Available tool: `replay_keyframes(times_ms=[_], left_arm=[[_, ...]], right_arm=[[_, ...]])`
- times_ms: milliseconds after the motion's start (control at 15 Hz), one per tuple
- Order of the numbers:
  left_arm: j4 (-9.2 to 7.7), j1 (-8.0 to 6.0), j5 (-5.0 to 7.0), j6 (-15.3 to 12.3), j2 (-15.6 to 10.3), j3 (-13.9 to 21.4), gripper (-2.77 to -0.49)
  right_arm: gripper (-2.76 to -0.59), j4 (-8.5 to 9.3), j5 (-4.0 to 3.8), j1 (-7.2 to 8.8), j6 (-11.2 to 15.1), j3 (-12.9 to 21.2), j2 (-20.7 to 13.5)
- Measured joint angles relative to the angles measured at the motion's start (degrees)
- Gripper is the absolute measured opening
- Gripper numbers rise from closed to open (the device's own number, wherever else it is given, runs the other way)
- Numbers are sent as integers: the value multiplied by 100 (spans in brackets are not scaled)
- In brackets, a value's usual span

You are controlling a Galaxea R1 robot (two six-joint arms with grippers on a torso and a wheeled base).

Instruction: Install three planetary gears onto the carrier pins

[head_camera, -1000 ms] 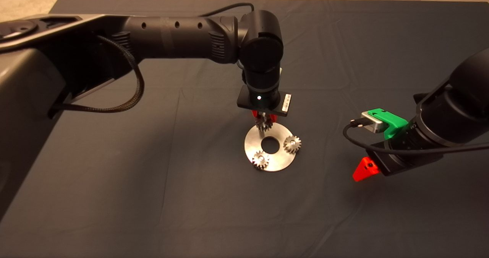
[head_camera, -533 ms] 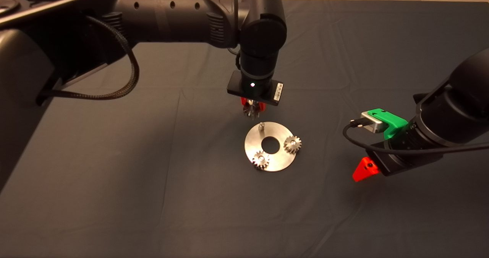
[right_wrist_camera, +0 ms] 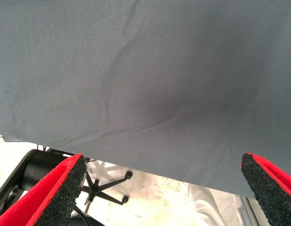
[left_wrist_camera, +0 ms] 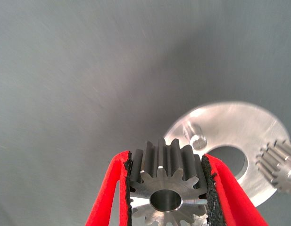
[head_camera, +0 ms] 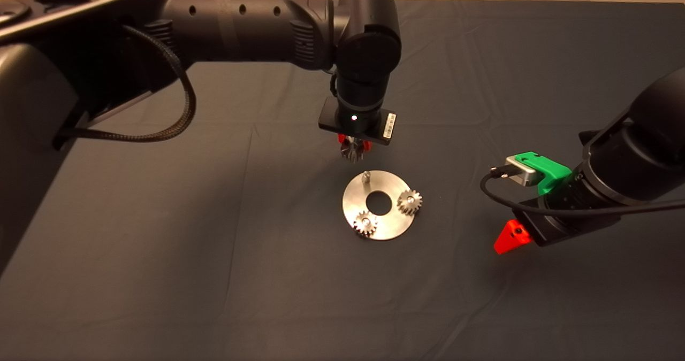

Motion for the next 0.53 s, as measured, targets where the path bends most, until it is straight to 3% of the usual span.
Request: replay_keyframes(times_ms=[200,400,533], left_arm=[[34,197,1,-1,0,15,-253],[46,193,0,-18,0,61,-253],[60,193,1,-174,0,103,-253]], right_arm=[[-89,0,0,-27,2,0,0],[-89,0,0,-27,2,0,0],[-89,0,-2,-27,5,0,0]])
